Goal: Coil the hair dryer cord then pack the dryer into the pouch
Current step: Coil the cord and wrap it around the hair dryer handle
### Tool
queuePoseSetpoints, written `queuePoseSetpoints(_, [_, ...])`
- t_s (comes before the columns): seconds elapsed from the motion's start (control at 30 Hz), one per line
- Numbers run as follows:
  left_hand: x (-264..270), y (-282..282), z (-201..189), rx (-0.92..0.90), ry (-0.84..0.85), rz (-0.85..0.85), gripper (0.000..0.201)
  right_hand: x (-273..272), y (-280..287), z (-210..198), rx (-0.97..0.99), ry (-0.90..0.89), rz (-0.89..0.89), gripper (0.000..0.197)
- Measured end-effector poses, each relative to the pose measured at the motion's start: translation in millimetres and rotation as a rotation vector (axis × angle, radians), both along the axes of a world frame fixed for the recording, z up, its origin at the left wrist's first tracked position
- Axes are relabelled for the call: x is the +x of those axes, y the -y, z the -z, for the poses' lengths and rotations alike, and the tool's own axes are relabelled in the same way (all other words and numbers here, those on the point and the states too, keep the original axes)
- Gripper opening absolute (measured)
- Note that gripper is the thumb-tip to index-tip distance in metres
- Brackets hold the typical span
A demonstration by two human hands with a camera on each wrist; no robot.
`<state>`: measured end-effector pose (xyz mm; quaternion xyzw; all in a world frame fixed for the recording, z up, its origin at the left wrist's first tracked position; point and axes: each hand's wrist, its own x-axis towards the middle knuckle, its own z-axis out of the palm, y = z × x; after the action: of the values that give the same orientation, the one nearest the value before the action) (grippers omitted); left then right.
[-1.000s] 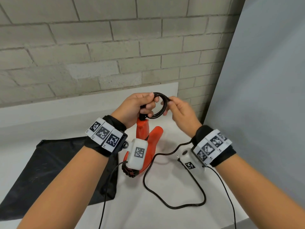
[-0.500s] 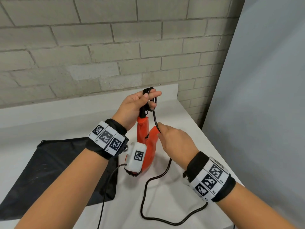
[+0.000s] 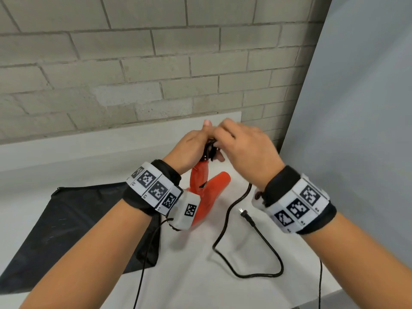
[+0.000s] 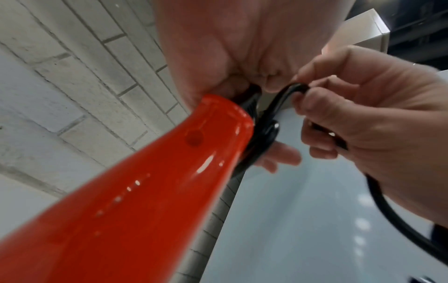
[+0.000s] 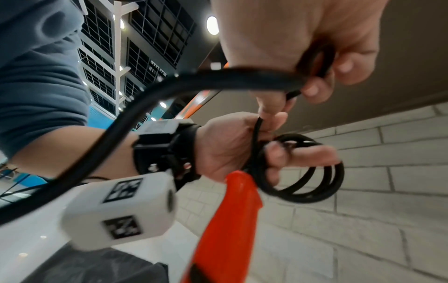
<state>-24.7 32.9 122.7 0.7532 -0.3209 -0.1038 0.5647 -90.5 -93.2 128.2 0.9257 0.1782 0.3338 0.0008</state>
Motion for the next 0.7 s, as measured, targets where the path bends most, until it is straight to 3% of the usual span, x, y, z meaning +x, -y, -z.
queuePoseSetpoints(0.1, [-1,0,-2,-0.001,-0.16,0.089,0.073,14,9,-19,0.069,-0.044,0.001,0.031])
queuePoseSetpoints(0.2, [5,-2,-1,-0.07,-0.283,0.203,0.061,35,25,-17,0.226,-0.255,-0.081,0.03])
queuePoseSetpoints(0.33, [11,-5,-3,-0.116,-0.351,0.22,0.05,41,28,3,0.578,-0.377,-0.163,0.025])
queuePoseSetpoints(0.57, [20,-13,1,-0.161,-0.347,0.207,0.043,34,20,24,1.074,-0.544,-0.265,0.03])
queuePoseSetpoints(0.7, [23,-18,1,-0.173,-0.296,0.174,0.042,30,15,23,1.103,-0.584,-0.385,0.028])
